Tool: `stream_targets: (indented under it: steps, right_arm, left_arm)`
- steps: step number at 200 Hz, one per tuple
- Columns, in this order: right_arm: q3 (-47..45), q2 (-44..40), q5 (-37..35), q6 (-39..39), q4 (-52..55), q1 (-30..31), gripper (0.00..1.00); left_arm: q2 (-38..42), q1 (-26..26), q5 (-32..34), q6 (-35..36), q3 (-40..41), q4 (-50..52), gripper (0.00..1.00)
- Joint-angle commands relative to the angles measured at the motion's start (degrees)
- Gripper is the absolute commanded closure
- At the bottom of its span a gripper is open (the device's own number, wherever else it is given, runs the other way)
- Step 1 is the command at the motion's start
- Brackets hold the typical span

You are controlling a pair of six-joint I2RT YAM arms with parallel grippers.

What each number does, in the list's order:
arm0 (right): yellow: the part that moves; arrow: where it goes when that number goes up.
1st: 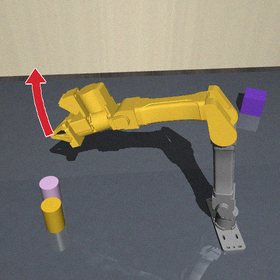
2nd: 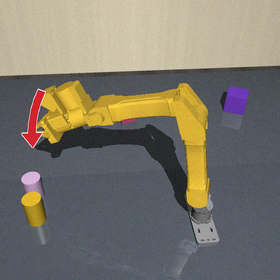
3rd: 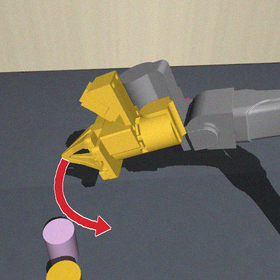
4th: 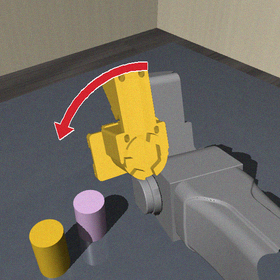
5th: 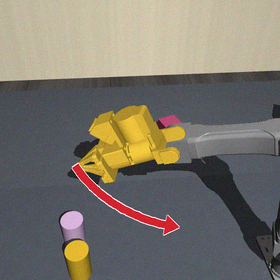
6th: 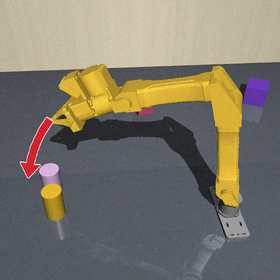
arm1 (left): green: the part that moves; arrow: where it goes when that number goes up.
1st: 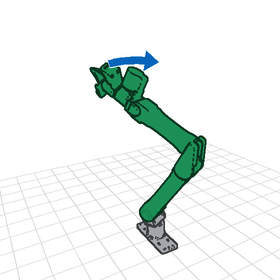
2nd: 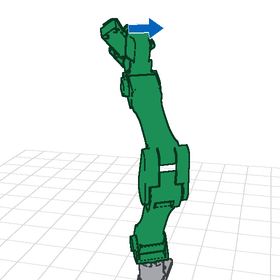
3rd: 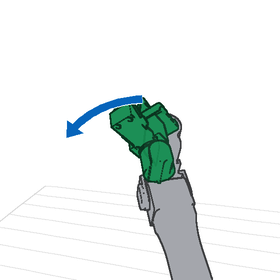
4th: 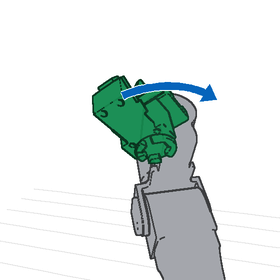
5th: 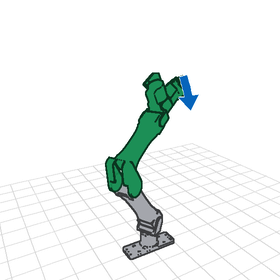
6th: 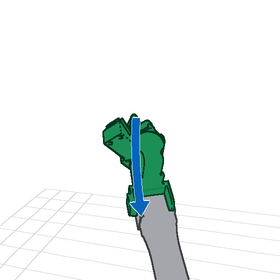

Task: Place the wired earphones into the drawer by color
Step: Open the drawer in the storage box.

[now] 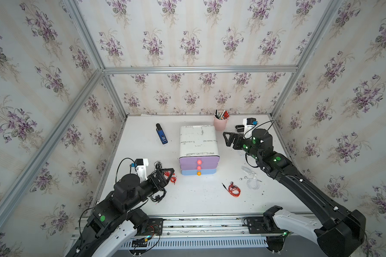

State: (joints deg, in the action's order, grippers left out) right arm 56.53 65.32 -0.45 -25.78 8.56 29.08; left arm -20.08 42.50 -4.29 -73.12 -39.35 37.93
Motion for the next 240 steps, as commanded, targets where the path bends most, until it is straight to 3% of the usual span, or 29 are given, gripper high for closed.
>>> stream_targets:
  steps: [1,18,30,56,75,89,112,129,155,190,240]
  right_arm:
    - [3.2,3.6,1.7,-2.3,6.4,0.9,0.02]
    - [6.4,6.2,2.0,-2.2,7.7,1.3,0.02]
    - [8.1,7.2,2.3,-2.1,8.1,1.3,0.02]
    - [9.2,9.5,5.0,-2.2,7.0,1.3,0.04]
    - [9.6,11.5,5.3,-2.0,7.0,3.9,0.05]
    - [9.8,12.4,5.5,-2.2,6.9,4.0,0.05]
    - [10.4,12.9,6.3,-1.6,6.5,4.1,0.05]
    - [10.9,13.4,6.6,-1.2,6.6,4.2,0.06]
    - [11.0,14.0,7.0,-1.3,6.5,4.2,0.07]
    - [11.0,14.4,7.1,-1.6,6.2,4.5,0.08]
    - [11.2,15.8,6.3,-2.3,5.6,5.7,0.09]
  left_arm:
    - [-5.6,12.9,11.6,-13.2,3.5,-8.1,0.02]
    - [-16.6,27.5,24.9,-13.7,2.2,-16.0,0.02]
    - [-21.4,30.0,29.1,-13.7,0.5,-17.4,0.02]
    - [-23.8,30.1,33.2,-10.1,5.0,-31.5,0.05]
    - [-29.2,30.0,34.6,-3.7,6.2,-43.9,0.14]
    - [-34.4,29.5,33.3,-3.1,7.4,-52.0,0.21]
    - [-39.4,27.9,32.5,-2.7,7.4,-54.8,0.29]
    - [-40.6,25.1,32.1,1.8,7.7,-57.6,0.38]
    - [-42.8,21.1,29.7,4.9,6.6,-57.2,0.41]
    - [-44.4,19.2,29.0,5.5,7.2,-58.7,0.44]
    - [-44.6,18.1,28.6,7.5,6.0,-56.4,0.62]
